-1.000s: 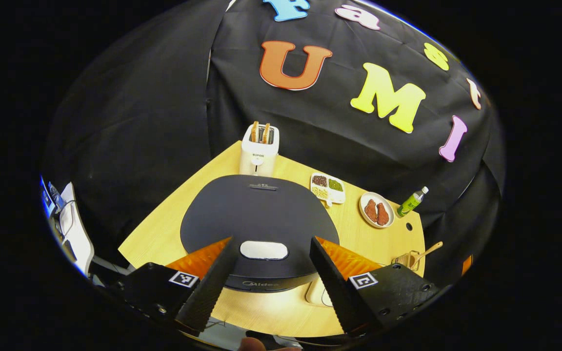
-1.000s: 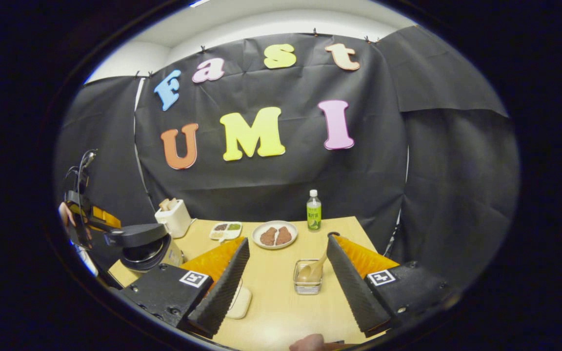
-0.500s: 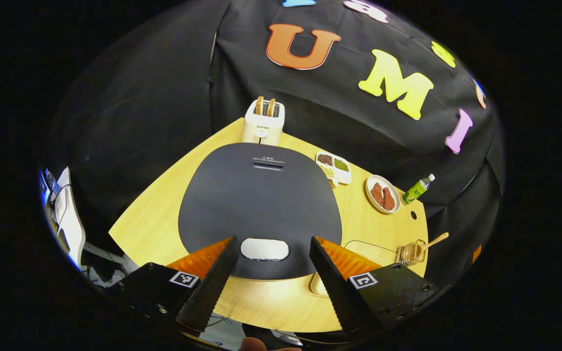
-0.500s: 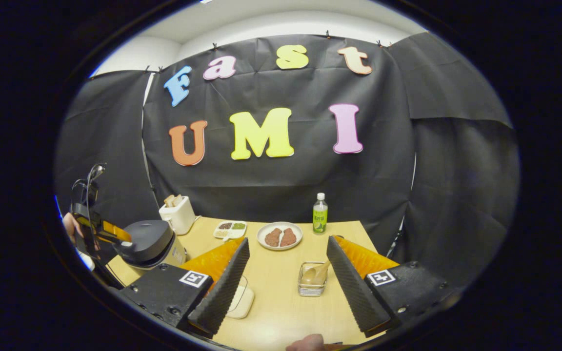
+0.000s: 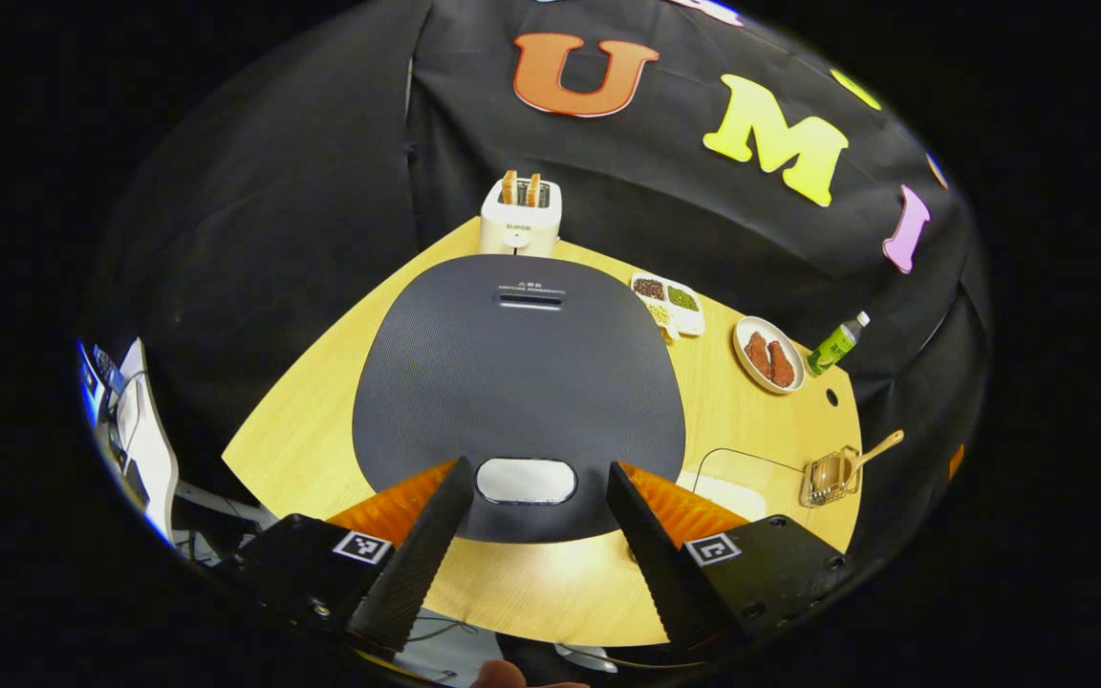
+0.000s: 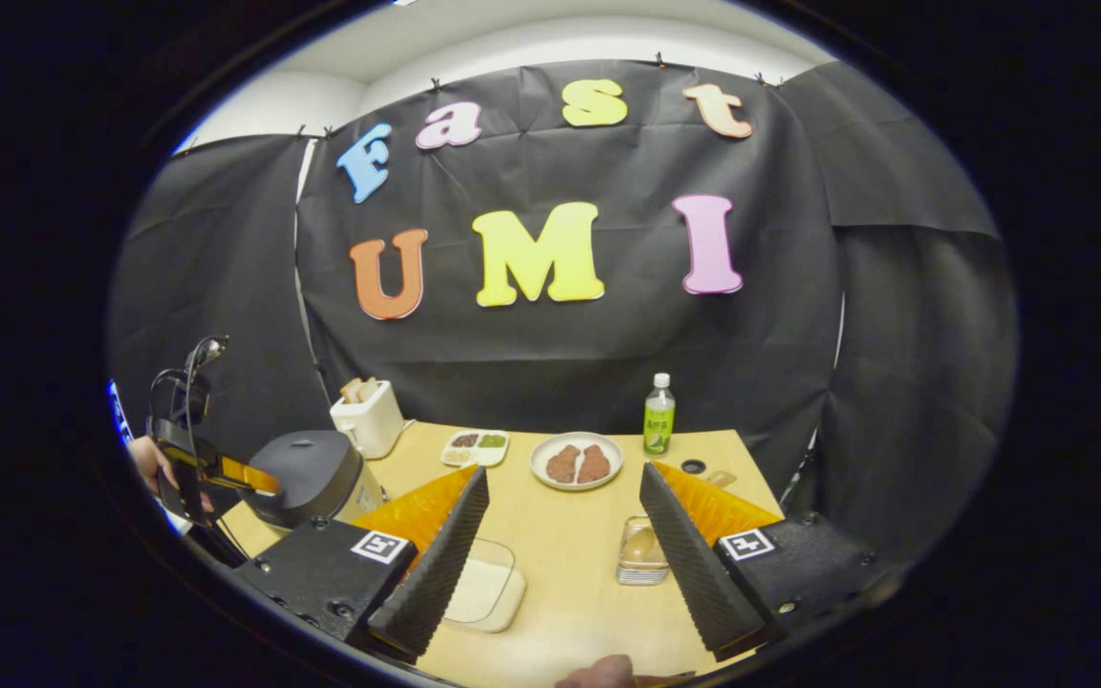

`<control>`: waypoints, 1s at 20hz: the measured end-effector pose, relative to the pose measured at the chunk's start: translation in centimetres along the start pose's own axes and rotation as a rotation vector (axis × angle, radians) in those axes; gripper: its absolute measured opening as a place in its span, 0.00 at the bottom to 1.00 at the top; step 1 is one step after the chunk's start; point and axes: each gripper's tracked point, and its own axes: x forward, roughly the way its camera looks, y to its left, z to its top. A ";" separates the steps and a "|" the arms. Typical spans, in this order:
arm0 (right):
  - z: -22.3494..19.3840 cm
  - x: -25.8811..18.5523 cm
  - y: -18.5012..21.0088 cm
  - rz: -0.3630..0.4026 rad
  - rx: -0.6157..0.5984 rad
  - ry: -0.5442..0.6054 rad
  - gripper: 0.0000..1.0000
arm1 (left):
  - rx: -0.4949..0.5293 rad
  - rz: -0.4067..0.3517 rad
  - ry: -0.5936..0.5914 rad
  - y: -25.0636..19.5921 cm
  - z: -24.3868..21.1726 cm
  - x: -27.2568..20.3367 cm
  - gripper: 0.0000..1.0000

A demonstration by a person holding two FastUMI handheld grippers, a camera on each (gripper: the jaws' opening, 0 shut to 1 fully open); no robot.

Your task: Close the left gripper, press the button to open the rice cooker; take a wooden spoon from the chopstick holder with the right hand, scoop a spoonful of rice and pour it into the rice cooker, then put the wooden spoon back into the chopstick holder.

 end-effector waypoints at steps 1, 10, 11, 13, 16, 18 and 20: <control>0.0 0.6 0.4 0.012 0.004 0.003 0.97 | 0.013 0.015 -0.010 -0.1 0.1 0.2 0.97; 1.8 6.2 1.8 0.108 -0.020 -0.035 1.00 | 0.029 0.111 -0.058 -0.1 1.0 0.2 0.96; 2.0 6.1 2.3 0.121 -0.012 -0.032 0.94 | 0.027 0.117 -0.070 0.1 1.1 -0.2 0.95; 2.8 5.2 3.0 0.122 -0.007 -0.050 1.00 | 0.026 0.098 -0.131 -0.2 2.2 -2.0 0.94; 3.9 2.7 4.8 0.114 -0.019 -0.094 0.93 | 0.025 0.042 -0.275 -1.4 3.6 -5.3 0.94; 4.6 0.2 6.1 0.101 -0.026 -0.127 1.00 | 0.028 -0.007 -0.362 -1.9 3.9 -9.0 0.94; 5.3 -2.9 7.4 0.084 -0.028 -0.161 0.93 | 0.040 -0.064 -0.446 -2.5 3.7 -13.3 0.94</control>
